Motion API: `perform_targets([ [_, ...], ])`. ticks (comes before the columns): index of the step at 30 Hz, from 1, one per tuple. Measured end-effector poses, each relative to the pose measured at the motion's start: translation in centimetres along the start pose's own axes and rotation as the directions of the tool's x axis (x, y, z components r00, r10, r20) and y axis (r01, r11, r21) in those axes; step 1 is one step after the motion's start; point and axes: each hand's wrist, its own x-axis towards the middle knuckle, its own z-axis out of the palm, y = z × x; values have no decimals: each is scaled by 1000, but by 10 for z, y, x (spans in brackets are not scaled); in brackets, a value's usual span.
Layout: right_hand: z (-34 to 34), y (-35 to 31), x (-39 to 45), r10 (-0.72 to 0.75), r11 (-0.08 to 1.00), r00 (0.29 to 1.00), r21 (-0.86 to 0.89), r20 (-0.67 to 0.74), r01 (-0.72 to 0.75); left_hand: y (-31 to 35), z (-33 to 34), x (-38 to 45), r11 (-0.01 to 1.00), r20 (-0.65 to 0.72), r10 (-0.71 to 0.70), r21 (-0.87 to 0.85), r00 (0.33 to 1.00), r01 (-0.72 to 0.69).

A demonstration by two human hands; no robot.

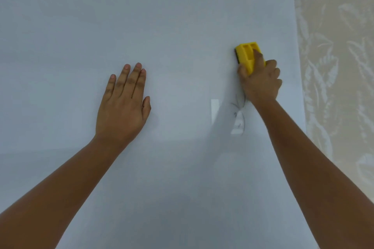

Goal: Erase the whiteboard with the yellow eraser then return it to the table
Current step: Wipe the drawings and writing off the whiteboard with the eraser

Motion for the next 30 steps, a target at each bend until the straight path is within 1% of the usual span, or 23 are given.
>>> perform_targets([
  [2, -7, 18, 12, 176, 983, 984, 56, 30, -177, 0, 0, 0, 1000, -3, -3, 1, 1000, 3],
  [3, -8, 22, 17, 239, 966, 970, 89, 41, -242, 0, 0, -1, 1000, -5, -3, 2, 1000, 3],
  [4, -7, 24, 18, 255, 960, 966, 104, 46, -258, 0, 1, -1, 1000, -9, -2, 2, 1000, 2],
  [5, -5, 24, 15, 224, 969, 974, 99, 44, -227, -1, 2, -1, 1000, -14, 0, 2, 1000, 0],
  [8, 2, 36, -2, 55, 997, 998, 57, 12, -55, -1, 2, -1, 1000, -22, 2, 2, 1000, -2],
  [9, 2, 45, -4, 58, 997, 998, 53, 9, -58, 0, 2, -1, 1000, -22, -1, 0, 1000, 1],
  [12, -6, 66, 2, 226, 969, 973, 91, 49, -230, 0, 1, -1, 1000, -15, -4, -5, 1000, 4],
  [14, -7, 60, 0, 256, 960, 964, 100, 66, -262, 0, 1, -1, 1000, -16, -6, -8, 1000, 6],
  [15, -8, 51, -6, 226, 969, 972, 88, 66, -231, 0, 1, -1, 1000, -18, -5, -7, 1000, 5],
  [16, -6, 42, -18, 162, 985, 985, 58, 52, -165, 1, 1, -1, 1000, -18, -5, -7, 1000, 5],
  [18, -1, 29, -55, -38, 999, 999, -1, 21, 38, 1, 2, -2, 1000, -14, -8, -8, 1000, 8],
  [20, -2, 32, -90, -206, 978, 978, -10, 25, 207, 1, 1, -1, 1000, -16, -14, -9, 1000, 14],
  [22, -7, 53, -104, -284, 956, 957, -58, 59, 287, 2, 1, -1, 1000, -13, -15, -9, 1000, 15],
  [23, -10, 65, -102, -272, 956, 960, -96, 73, 278, 2, 1, -1, 1000, -14, -17, -10, 1000, 16],
  [24, -12, 75, -94, -213, 968, 974, -123, 71, 221, 2, 0, -1, 1000, -17, -18, -9, 1000, 18],
  [26, -13, 87, -72, -1, 994, 998, -106, 64, 8, 3, 0, -2, 1000, -16, -23, -7, 1000, 23],
  [27, -12, 87, -63, 102, 992, 993, -76, 65, -97, 3, 0, -2, 1000, -16, -25, -7, 1000, 25],
  [28, -11, 82, -58, 171, 985, 983, -50, 68, -167, 3, 0, -2, 1000, -17, -25, -8, 1000, 25],
  [29, -9, 73, -59, 192, 981, 978, -40, 78, -190, 3, 1, -1, 1000, -18, -24, -10, 1000, 24],
  [30, -8, 61, -65, 163, 986, 983, -50, 85, -159, 3, 1, -1, 1000, -17, -25, -12, 1000, 25],
])
